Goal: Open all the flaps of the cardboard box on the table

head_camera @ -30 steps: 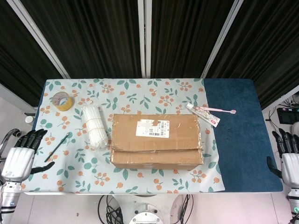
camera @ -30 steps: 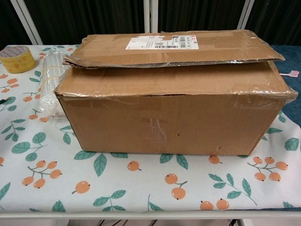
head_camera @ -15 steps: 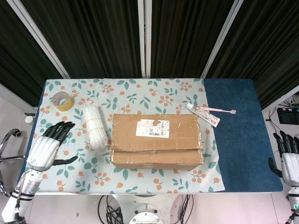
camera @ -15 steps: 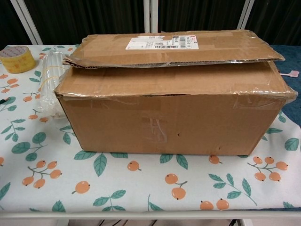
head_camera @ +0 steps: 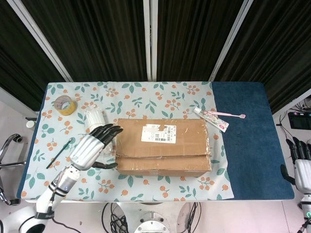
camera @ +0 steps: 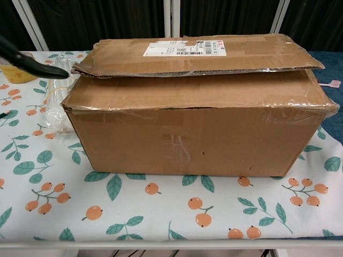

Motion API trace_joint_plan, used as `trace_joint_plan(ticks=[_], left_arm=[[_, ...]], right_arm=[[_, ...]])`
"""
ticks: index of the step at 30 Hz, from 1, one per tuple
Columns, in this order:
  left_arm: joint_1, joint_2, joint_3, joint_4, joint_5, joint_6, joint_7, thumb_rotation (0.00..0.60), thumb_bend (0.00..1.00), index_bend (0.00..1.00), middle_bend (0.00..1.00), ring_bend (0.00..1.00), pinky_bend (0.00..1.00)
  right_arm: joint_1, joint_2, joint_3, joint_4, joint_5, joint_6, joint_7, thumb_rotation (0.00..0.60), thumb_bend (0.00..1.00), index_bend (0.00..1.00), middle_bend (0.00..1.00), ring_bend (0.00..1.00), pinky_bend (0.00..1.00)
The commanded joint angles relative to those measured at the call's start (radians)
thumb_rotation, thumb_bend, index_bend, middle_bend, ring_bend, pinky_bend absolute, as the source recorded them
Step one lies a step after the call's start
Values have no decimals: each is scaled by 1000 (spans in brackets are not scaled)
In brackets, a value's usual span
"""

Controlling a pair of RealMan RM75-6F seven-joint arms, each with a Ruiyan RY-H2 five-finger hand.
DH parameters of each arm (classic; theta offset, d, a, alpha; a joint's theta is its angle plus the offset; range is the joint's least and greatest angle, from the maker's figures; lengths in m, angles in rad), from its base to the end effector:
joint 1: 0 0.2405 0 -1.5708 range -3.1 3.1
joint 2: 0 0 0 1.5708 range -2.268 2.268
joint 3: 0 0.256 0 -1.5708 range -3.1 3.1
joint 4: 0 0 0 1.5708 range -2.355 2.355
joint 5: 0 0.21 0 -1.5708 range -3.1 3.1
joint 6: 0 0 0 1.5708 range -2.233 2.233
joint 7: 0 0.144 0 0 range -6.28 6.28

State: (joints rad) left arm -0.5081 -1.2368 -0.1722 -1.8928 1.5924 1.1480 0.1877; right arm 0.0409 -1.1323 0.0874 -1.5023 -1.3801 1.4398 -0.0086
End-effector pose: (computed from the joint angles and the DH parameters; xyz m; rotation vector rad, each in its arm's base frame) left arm -0.1200 0.2648 0.0801 -1.9035 -0.7870 -1.3059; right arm -0.3542 -0.1740 0.1742 1.2747 -0.9040 0.7397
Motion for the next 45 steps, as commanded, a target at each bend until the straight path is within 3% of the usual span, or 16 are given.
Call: trace_joint_plan(ticks=[1,13,28,35,41,45], left_arm=[[-47,-53,-17,30,-10,-32,21,458,0,108,124,104,208],[-114,-152,-19,97,-16,-45,100,454,2,107,124,104,209],[-140,-275,-26,183,-41,22,201,437,59,106,118,104,207],[-150,-309,-33,201,-60,42,242,596,134,88,118,104,207],[-156,-307,-53,200,-59,70,260,600,275,88,118,104,207],[-168,-281,-85,185,-63,81,274,600,284,88,118,104,207]], right_arm=[[0,0,2,1,3,-1,4,600,332,0,0,0,0],[3,-1,3,3,18,-21,-1,600,333,0,0,0,0],[7,1,-5,8,13,-43,25,600,333,0,0,0,0],[7,2,-8,12,11,-49,32,600,333,0,0,0,0],[5,5,-7,13,10,-46,40,600,333,0,0,0,0],[4,7,-6,14,14,-46,43,600,333,0,0,0,0]])
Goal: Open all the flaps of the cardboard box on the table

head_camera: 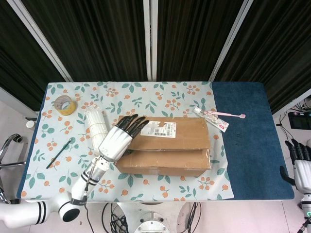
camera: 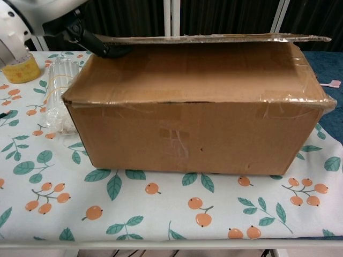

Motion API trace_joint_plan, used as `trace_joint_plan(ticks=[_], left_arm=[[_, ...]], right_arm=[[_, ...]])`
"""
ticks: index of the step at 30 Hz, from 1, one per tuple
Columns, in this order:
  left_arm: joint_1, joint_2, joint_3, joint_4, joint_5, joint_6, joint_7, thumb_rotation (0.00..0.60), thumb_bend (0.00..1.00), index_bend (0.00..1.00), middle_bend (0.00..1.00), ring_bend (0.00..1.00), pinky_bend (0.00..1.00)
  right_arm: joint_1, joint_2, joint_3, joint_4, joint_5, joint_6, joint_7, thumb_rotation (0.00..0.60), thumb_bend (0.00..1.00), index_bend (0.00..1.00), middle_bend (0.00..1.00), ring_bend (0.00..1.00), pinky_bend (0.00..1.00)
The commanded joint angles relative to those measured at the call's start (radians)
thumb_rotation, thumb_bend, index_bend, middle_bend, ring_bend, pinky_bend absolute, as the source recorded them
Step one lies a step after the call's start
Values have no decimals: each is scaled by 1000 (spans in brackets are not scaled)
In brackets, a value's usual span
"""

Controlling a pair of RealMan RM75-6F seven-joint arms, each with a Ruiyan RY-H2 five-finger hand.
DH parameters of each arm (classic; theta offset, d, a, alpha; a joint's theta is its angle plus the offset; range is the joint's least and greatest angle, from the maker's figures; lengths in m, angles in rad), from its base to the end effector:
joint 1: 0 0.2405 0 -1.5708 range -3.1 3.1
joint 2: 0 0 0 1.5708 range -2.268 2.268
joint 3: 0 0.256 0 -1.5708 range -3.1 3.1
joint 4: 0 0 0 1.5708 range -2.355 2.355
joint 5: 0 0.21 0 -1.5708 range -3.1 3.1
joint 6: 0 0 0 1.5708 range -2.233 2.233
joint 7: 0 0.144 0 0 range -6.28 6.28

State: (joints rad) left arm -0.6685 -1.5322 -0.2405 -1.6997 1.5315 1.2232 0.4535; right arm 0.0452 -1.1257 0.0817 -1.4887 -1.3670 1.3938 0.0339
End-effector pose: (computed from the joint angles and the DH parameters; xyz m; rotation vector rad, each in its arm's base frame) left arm -0.0659 0.2977 0.0315 -1.8217 -0.5064 -1.3710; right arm -0.3616 -0.1738 0.1727 1.2764 -0.9605 0.7256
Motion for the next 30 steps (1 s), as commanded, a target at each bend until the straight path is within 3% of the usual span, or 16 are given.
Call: trace_joint_plan(ticks=[1,4,7,11,16,20,23,30], left_arm=[[-14,26,-31,-15,-5,7,15,600,284,88,118,104,207],[-35,51,-70,-30,-20,1,28,600,284,88,118,103,208],[-90,71,-143,-6,-87,-55,19,600,284,88,118,104,208],[-187,65,-232,82,-211,-158,1,600,284,87,118,104,208],[-338,37,-299,240,-313,-297,-23,600,284,85,118,103,208],[-415,6,-312,350,-379,-336,1,600,283,83,116,104,208],[-423,8,-304,367,-395,-299,31,600,284,81,114,104,208],[-318,111,-259,147,-439,-235,-21,600,251,91,132,104,209]], right_arm=[[0,1,0,0,1,-2,1,600,333,0,0,0,0],[1,2,1,-3,2,-2,0,600,333,0,0,0,0],[4,4,1,-7,3,-7,-3,600,333,0,0,0,0],[7,6,4,-16,2,-9,-4,600,334,0,0,0,0],[9,10,3,-28,2,-11,-10,600,334,0,0,0,0],[9,15,7,-39,1,-4,-9,600,334,0,0,0,0],[7,19,9,-41,-6,6,-5,600,334,0,0,0,0],[12,20,10,-32,-3,-2,-1,600,337,0,0,0,0]])
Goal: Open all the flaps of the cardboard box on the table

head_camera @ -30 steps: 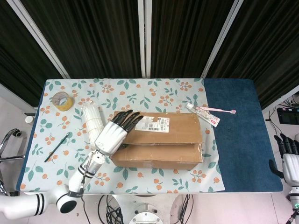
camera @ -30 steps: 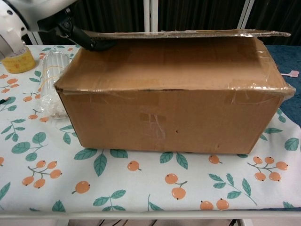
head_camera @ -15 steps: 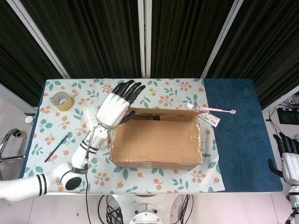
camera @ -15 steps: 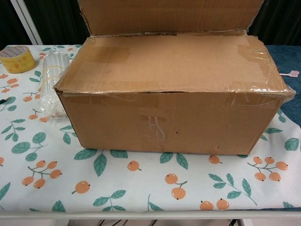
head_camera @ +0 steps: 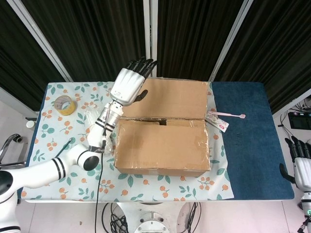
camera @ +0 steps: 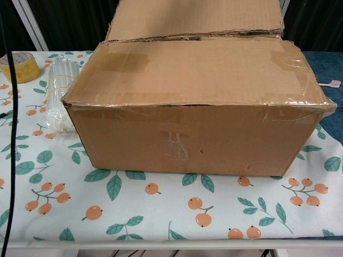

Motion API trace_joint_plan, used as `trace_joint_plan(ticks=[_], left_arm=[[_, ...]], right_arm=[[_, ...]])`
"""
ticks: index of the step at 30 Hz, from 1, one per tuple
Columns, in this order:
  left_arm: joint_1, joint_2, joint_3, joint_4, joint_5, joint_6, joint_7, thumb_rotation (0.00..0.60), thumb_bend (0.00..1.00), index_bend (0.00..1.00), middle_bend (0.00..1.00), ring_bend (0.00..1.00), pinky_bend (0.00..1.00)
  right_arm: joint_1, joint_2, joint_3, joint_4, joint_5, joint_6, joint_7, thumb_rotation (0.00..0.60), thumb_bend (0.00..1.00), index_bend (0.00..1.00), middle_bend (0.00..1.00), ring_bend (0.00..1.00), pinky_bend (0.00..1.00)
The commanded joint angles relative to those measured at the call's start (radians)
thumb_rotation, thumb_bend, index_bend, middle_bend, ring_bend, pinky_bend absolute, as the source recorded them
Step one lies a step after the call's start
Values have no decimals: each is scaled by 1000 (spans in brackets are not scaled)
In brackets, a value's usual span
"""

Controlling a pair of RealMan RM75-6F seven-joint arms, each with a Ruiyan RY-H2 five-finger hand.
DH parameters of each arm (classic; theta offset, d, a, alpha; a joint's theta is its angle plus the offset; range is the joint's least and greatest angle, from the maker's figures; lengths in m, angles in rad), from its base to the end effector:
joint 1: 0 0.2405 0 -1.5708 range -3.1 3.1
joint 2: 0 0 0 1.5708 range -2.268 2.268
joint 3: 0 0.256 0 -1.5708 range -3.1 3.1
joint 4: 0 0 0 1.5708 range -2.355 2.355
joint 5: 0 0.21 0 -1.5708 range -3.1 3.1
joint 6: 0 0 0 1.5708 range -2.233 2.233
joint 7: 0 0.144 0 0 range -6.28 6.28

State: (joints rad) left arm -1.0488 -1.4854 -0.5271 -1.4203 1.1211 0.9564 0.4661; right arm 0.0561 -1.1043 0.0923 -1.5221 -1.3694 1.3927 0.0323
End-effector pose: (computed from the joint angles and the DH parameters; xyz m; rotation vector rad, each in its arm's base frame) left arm 0.0201 0.4332 0.0806 -1.7156 -0.4751 -1.2979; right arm -0.3536 -0.1799 0.1770 1.2802 -0.9553 0.7503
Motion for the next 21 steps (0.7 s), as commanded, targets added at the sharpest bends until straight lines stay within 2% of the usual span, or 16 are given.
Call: trace_joint_plan(ticks=[1,7,9,10,13,17,18,21], left_arm=[[80,89,40,-176,-33,31,-45,600,244,100,143,104,209],[149,166,107,-322,-51,6,-138,600,119,195,233,104,210],[168,179,120,-361,-60,-12,-202,573,75,202,266,104,210],[176,183,125,-375,-60,-23,-238,549,66,203,272,104,210],[193,194,142,-397,-49,-76,-361,426,29,210,284,104,210],[194,217,175,-367,-1,-167,-478,286,1,214,298,104,210],[193,216,182,-356,10,-177,-492,231,0,214,302,104,210],[188,213,198,-329,31,-212,-548,155,0,214,308,104,210]], right_arm=[[2,-4,-1,3,-2,-1,2,600,337,0,0,0,0],[-1,-4,-2,0,-6,8,0,600,337,0,0,0,0],[-3,-2,-1,-1,-5,12,-1,600,337,0,0,0,0],[-4,0,-1,-2,-4,13,-3,600,337,0,0,0,0],[-5,6,0,-10,-1,15,-12,600,337,0,0,0,0],[-5,7,0,-16,7,12,-26,600,337,0,0,0,0],[-5,6,0,-16,8,11,-27,600,337,0,0,0,0],[-3,3,0,-16,11,7,-28,600,346,0,0,0,0]])
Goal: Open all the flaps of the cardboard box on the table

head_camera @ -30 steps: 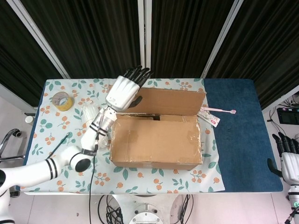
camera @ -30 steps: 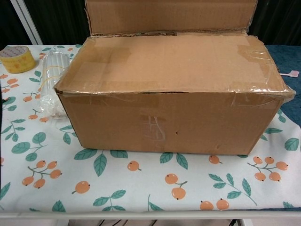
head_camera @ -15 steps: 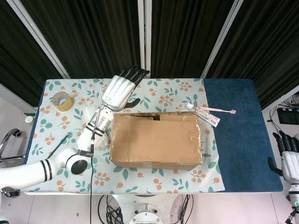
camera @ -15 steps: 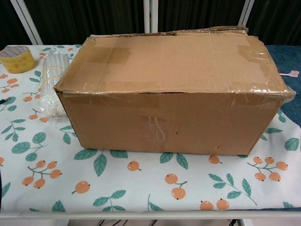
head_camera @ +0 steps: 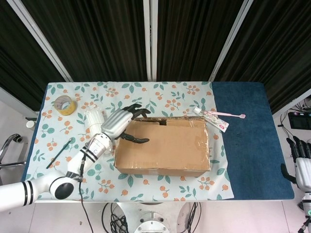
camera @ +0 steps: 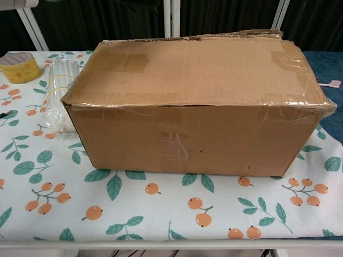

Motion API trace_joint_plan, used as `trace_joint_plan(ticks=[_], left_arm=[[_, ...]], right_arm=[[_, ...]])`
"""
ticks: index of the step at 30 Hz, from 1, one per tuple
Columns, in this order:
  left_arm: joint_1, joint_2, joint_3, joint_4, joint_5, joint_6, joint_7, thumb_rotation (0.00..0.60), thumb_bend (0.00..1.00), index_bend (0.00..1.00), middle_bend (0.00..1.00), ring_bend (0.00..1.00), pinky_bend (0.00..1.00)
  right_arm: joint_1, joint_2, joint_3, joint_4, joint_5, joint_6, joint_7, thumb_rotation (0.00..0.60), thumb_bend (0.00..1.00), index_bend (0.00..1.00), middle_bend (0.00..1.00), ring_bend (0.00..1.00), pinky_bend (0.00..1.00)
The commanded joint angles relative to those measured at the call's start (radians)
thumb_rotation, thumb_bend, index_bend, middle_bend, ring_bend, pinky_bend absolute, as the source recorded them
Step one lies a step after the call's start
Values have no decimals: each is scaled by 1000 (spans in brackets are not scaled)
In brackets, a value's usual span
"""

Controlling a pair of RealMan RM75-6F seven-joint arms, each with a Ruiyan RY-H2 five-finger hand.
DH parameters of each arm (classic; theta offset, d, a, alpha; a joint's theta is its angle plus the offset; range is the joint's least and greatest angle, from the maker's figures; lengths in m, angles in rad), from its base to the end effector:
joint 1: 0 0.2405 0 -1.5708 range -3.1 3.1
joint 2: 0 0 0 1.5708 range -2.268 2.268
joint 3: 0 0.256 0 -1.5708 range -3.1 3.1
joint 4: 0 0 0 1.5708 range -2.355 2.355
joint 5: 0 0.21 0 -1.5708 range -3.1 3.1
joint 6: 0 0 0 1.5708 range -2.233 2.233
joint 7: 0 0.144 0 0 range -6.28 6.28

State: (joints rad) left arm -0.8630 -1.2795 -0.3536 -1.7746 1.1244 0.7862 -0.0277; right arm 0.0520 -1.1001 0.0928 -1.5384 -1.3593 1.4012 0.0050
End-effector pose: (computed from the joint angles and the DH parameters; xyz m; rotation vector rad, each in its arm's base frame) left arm -0.0479 0.3559 0.0564 -1.9499 -1.2212 -1.3079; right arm -0.3522 -0.1783 0.1780 1.2737 -0.9445 0.7361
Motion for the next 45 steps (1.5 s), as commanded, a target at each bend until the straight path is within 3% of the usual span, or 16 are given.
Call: trace_joint_plan(ticks=[1,5,15,22,34,45], left_arm=[[0,7,28,33,32,-56,-78,131,0,214,312,104,209],[-9,-5,39,64,53,-76,-124,79,0,214,317,104,209],[-28,-48,43,124,89,-34,-149,14,0,214,303,104,209],[-49,-49,62,131,76,-61,-138,3,0,210,318,104,209],[-56,-29,58,89,84,-44,-162,0,0,200,437,104,209],[-45,34,3,-15,52,-83,-352,0,0,189,449,104,208]], right_arm=[[2,-2,0,1,3,-5,-3,600,360,0,0,0,0],[4,-6,1,5,7,-8,-7,600,436,0,0,0,0],[4,-9,3,22,12,-12,8,600,441,0,0,0,0],[6,-14,1,33,11,-19,20,600,440,0,0,0,0],[3,-14,4,39,10,-11,31,600,440,0,0,0,0],[6,-18,8,49,9,-13,43,600,440,0,0,0,0]])
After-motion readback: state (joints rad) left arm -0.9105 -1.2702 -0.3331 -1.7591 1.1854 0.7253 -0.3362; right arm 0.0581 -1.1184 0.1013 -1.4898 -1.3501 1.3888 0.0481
